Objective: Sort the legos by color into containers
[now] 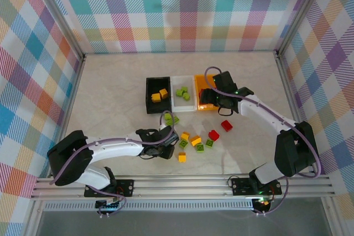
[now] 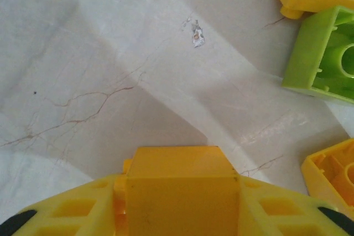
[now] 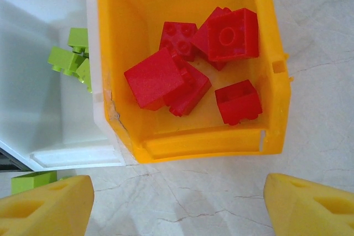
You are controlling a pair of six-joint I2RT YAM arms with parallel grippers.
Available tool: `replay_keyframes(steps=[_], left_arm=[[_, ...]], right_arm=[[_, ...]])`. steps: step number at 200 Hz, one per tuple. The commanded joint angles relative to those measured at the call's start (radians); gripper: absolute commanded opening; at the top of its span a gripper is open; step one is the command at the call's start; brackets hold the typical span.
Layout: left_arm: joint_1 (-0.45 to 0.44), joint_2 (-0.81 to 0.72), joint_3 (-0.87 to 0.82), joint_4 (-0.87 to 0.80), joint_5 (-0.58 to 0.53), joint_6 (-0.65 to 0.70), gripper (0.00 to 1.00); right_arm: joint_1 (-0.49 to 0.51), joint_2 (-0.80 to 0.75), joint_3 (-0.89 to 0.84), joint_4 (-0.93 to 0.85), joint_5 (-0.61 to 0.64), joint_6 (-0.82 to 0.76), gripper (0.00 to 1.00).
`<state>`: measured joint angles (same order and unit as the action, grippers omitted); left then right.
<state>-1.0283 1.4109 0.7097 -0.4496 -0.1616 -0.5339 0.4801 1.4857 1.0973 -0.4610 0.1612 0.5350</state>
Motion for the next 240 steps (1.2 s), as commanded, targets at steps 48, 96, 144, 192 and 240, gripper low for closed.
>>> replay_keyframes(steps=[48, 96, 144, 192, 240], left_arm=[[0.331, -0.223, 0.184, -0.029, -0.049, 0.077, 0.43], [0.48, 0.149, 0.484, 0.039, -0.037, 0.138, 0.37], [0.525, 0.421, 0.738, -0.027, -0.058, 0.158, 0.38], [0.536, 0.493, 0.831, -0.066, -0.037, 0.142, 0.65], [0.507, 0.243, 0.739, 0.025, 0.077, 0.087, 0.83]], right_arm=[[0.003, -0.08, -0.065, 0.01, -0.02, 0.027, 0.81], [0.003, -0.126, -0.139, -0.001, -0.031, 0.023, 0.8], [0.005, -0.204, -0.194, -0.026, -0.071, 0.016, 0.8], [0.009, -0.28, -0.27, -0.072, -0.065, 0.031, 0.81], [-0.003, -0.22, -0.294, -0.133, 0.056, 0.128, 0.82]])
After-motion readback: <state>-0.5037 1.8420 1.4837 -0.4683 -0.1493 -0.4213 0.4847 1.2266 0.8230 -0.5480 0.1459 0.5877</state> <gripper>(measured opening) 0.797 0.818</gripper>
